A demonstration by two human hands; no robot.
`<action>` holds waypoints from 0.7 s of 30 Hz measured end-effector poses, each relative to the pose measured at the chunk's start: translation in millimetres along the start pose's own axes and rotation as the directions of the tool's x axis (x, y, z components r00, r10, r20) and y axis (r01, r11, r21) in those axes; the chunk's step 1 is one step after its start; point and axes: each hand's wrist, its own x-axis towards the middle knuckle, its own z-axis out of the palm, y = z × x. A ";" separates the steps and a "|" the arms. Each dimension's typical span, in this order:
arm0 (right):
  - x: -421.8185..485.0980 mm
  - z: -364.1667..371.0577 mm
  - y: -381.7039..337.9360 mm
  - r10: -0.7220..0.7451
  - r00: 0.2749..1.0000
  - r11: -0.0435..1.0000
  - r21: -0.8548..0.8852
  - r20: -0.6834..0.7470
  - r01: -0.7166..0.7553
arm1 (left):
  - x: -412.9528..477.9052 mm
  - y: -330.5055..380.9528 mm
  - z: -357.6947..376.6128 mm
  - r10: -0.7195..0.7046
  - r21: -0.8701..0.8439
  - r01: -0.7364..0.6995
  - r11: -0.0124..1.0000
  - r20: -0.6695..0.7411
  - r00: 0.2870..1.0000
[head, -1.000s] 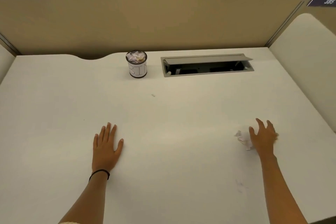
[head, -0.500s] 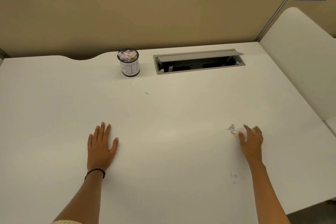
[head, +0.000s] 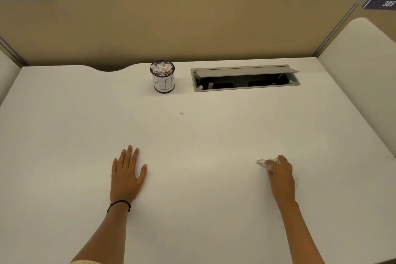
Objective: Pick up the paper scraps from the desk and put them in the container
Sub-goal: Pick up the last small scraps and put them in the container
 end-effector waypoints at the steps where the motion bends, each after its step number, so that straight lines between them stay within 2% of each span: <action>1: 0.3 2.2 -4.4 -0.028 1.000 0.999 -0.027 0.006 0.028 | 0.0 0.1 0.0 -0.002 0.001 0.002 1.000 0.001 1.000; 3: 5.2 6.9 -13.6 -0.032 0.999 0.999 0.005 0.001 0.032 | 0.2 0.5 -0.1 -0.005 0.000 0.005 1.000 0.000 1.000; 6: 14.4 12.1 -31.2 -0.076 0.997 0.993 -0.084 0.018 0.077 | 0.1 0.4 -0.7 -0.009 -0.011 0.009 1.000 0.002 1.000; 8: 20.5 15.1 -44.3 -0.116 0.993 0.991 -0.067 0.027 0.117 | 0.2 1.4 -1.4 -0.010 -0.017 0.010 1.000 0.000 1.000; 13: 40.5 19.5 -90.0 -0.166 0.985 0.965 0.215 0.047 0.152 | -0.3 3.5 -3.2 -0.009 -0.023 0.009 1.000 0.002 1.000; 16: 57.8 17.4 -135.1 -0.208 0.977 0.873 0.458 0.038 0.168 | 0.0 3.8 -4.3 -0.013 -0.012 0.013 1.000 0.005 1.000; 18: 74.6 18.4 -170.7 -0.214 0.977 0.827 0.533 0.005 0.178 | 0.4 4.4 -5.0 -0.013 -0.014 0.013 1.000 0.009 1.000; 21: 107.4 20.6 -227.8 -0.303 0.951 0.791 0.541 -0.060 0.285 | 1.0 5.6 -6.0 -0.015 -0.015 0.015 1.000 0.009 1.000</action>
